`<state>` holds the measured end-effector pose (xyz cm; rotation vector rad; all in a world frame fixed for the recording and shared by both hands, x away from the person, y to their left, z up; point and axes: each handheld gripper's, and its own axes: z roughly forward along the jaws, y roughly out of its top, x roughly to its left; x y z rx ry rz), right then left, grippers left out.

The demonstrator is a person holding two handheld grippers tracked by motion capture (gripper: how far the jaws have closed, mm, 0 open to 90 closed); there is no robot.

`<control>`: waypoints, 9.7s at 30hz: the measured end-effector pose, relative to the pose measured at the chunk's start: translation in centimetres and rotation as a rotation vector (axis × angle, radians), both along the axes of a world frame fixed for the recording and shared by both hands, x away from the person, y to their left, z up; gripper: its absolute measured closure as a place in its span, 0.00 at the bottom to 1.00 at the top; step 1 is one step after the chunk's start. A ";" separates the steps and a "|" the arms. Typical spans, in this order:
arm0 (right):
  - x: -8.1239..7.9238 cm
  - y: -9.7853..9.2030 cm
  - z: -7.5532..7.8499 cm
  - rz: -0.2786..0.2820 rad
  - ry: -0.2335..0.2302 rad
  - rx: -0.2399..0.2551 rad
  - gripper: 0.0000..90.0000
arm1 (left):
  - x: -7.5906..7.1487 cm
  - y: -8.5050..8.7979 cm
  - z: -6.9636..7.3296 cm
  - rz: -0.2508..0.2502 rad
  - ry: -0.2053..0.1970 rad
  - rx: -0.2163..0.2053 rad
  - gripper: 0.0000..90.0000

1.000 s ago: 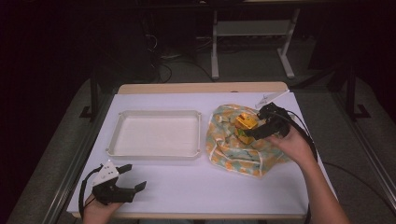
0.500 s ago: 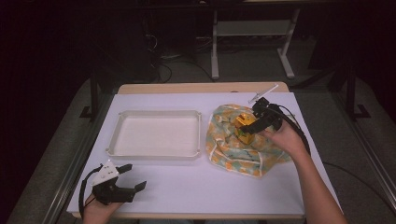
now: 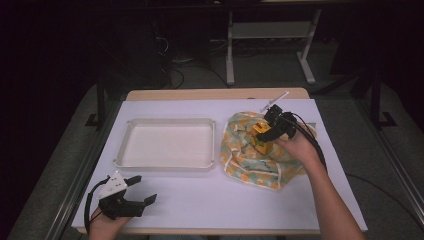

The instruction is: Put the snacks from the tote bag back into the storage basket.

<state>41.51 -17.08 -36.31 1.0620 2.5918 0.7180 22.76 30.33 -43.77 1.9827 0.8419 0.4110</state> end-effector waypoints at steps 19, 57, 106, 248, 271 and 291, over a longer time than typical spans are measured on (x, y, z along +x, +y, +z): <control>-0.3 0.6 0.3 0.011 -0.004 -0.024 0.53 | 0.1 0.0 -0.1 0.004 0.000 0.010 0.15; -1.6 1.0 5.6 0.106 -0.073 0.012 0.55 | -0.1 0.3 0.2 0.021 -0.018 -0.003 0.15; -3.3 7.8 8.7 0.418 -0.094 0.103 0.55 | 0.1 0.5 0.1 0.033 -0.005 -0.011 0.15; -0.6 22.7 3.1 0.712 -0.025 0.072 0.55 | 0.0 0.5 0.2 0.019 -0.014 -0.033 0.15; -0.4 23.2 2.0 0.718 -0.010 0.074 0.55 | 0.0 0.5 0.3 0.017 -0.014 -0.034 0.15; 0.1 23.3 0.9 0.715 0.001 0.074 0.55 | 0.0 0.5 0.3 0.020 -0.013 -0.045 0.15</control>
